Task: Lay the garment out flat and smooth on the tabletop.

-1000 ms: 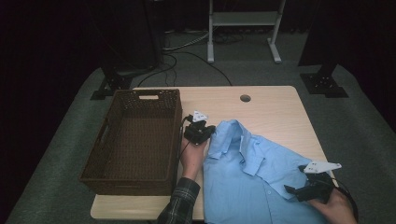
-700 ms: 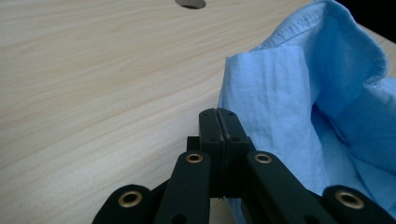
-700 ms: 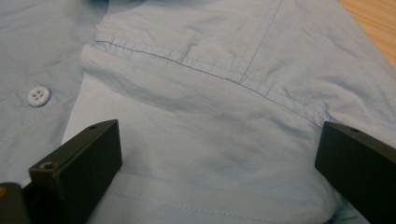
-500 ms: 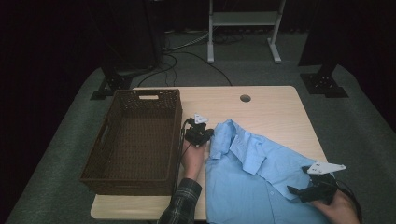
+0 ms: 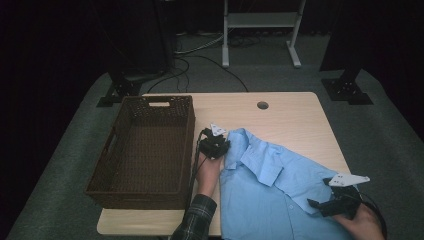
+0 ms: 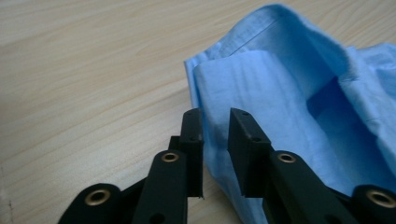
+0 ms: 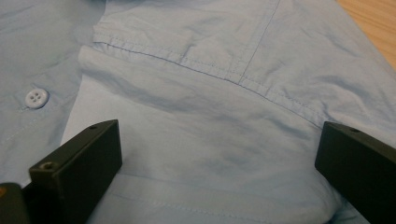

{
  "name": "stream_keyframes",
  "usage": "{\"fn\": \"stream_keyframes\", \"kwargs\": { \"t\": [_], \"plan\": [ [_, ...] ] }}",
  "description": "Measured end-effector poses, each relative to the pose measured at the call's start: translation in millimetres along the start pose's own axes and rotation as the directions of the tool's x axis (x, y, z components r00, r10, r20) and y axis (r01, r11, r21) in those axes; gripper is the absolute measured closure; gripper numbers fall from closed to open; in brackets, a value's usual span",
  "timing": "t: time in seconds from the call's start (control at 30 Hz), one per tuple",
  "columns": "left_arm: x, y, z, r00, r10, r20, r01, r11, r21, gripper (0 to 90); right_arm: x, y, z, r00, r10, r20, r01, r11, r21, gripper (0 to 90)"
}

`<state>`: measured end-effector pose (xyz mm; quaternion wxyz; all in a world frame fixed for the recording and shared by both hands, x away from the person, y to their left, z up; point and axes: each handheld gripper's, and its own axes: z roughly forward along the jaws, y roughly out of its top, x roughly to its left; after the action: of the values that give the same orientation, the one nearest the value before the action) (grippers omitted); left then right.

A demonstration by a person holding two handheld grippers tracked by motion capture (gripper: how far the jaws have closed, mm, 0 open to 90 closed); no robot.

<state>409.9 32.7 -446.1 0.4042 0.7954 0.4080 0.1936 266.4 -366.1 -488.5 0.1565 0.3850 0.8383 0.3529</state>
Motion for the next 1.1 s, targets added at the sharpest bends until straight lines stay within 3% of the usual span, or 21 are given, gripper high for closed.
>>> {"fn": "stream_keyframes", "kwargs": {
  "t": [0.33, 0.57, 0.93, 1.1],
  "plan": [
    [-18.9, 4.2, -16.1, 0.9969, 0.03, 0.073, -0.029, 0.9994, -0.018, 65.8, 0.0, 0.0, 0.0, 1.0, 0.0, 0.0, 0.0, 1.0, 0.0, 0.0],
    [-32.4, -4.7, -21.5, 0.9926, 0.043, 0.114, -0.04, 0.9989, -0.024, 62.4, -0.3, -1.3, -1.3, 0.9999, 0.007, 0.008, -0.007, 1.0, 0.0, 0.0],
    [-49.7, -15.5, -13.1, 0.9852, 0.083, 0.15, -0.083, 0.9965, -0.007, 58.5, -8.4, -8.6, -8.7, 0.9991, 0.029, 0.031, -0.029, 1.0, 0.0, 0.0],
    [-55.7, -18.2, -2.9, 0.9809, 0.099, 0.167, -0.105, 0.9942, 0.024, 60.6, -8.5, -8.7, -8.8, 0.999, 0.031, 0.033, -0.031, 1.0, 0.001, 0.0]
  ]
}}
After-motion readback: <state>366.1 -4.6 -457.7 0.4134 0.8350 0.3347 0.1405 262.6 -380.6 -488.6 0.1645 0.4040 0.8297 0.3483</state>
